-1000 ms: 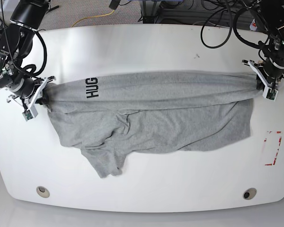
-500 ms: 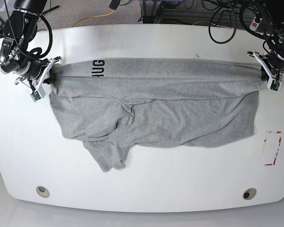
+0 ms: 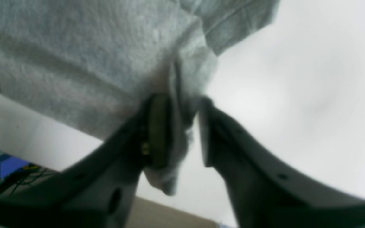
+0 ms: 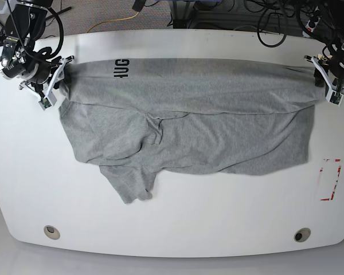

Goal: Fold the T-shirt properly
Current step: 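Lower the folded hem onto the shirt and release both grippers, then regrasp the folded edge with both grippers at the shirt's two ends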

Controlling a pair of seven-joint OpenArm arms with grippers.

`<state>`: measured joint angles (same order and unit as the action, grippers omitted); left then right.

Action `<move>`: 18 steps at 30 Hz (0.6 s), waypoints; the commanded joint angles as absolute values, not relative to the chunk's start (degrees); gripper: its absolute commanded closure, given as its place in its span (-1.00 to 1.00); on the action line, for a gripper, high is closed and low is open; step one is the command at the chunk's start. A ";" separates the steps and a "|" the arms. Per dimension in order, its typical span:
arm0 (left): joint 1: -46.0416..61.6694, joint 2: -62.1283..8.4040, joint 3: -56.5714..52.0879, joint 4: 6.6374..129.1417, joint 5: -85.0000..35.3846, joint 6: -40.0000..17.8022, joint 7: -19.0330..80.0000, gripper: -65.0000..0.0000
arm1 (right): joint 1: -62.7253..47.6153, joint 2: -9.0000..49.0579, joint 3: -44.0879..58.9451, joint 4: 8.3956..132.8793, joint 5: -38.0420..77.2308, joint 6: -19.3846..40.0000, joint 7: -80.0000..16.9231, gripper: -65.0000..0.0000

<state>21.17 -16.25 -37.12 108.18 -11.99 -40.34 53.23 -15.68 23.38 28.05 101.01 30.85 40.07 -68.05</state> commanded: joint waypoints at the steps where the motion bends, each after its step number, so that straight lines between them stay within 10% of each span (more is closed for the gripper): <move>1: 21.58 -17.27 -39.08 108.97 -12.18 -40.00 52.53 -0.19 | -16.57 24.31 28.70 104.66 30.90 40.00 -67.74 -0.01; 5: 21.85 -17.54 -40.04 109.23 -12.35 -40.00 52.53 -0.33 | -18.86 24.22 29.85 108.00 34.59 40.00 -67.74 -0.52; 18: 18.51 -17.10 -42.24 110.46 -25.01 -40.00 52.70 -0.26 | -20.26 23.52 36.44 108.53 57.19 40.00 -68.09 -0.54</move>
